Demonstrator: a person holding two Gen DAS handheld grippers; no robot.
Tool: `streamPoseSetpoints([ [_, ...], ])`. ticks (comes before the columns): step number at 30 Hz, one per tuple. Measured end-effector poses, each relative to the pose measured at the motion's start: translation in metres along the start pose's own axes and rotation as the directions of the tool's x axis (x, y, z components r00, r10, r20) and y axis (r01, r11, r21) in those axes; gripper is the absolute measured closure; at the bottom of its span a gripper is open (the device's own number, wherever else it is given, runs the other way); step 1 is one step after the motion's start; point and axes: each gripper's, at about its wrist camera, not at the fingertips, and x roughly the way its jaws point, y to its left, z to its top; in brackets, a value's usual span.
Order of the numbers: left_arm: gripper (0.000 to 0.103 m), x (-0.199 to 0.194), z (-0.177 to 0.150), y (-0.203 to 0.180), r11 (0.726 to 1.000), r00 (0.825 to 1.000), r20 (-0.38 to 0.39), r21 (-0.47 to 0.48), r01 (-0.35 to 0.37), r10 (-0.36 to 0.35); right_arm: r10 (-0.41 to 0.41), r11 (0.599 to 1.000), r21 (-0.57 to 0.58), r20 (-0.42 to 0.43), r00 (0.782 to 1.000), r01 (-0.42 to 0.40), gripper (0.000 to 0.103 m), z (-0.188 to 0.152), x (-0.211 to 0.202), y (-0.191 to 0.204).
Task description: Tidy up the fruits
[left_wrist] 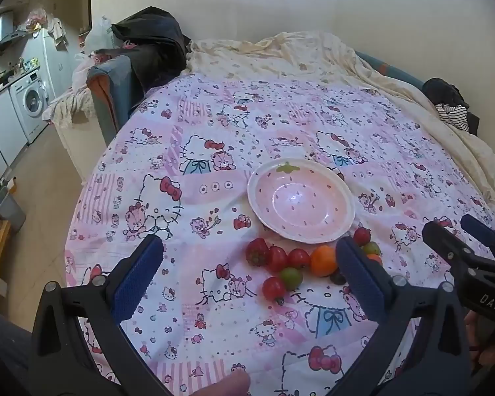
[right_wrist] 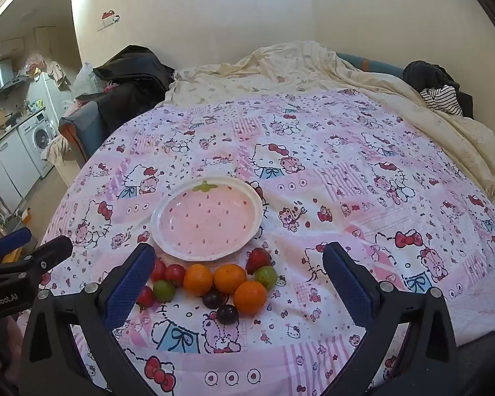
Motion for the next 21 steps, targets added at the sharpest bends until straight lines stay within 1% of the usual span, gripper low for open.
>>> streamPoseSetpoints([
  [4,0.000,0.0040,0.0037,0.0017,1.000,1.000,-0.020,-0.003,0.003,-0.004,0.002,1.000,0.003,-0.002,1.000,-0.002,0.000,0.0001,0.0001,-0.0007],
  [7,0.000,0.0007,0.0033,-0.0023,1.000,1.000,-0.010,-0.002,-0.007,0.007,0.003,1.000,0.003,0.000,1.000,-0.003,0.000,0.0001,0.0001,-0.0011],
  [15,0.000,-0.0008,0.0021,0.0044,1.000,1.000,-0.011,-0.003,0.008,-0.008,-0.002,1.000,0.001,-0.010,1.000,0.002,0.000,0.0012,0.0021,-0.0009],
  [21,0.000,-0.0019,0.0015,0.0005,1.000,1.000,-0.002,0.005,-0.005,0.005,-0.003,1.000,0.006,-0.011,1.000,0.003,0.000,-0.0020,0.0035,-0.0025],
])
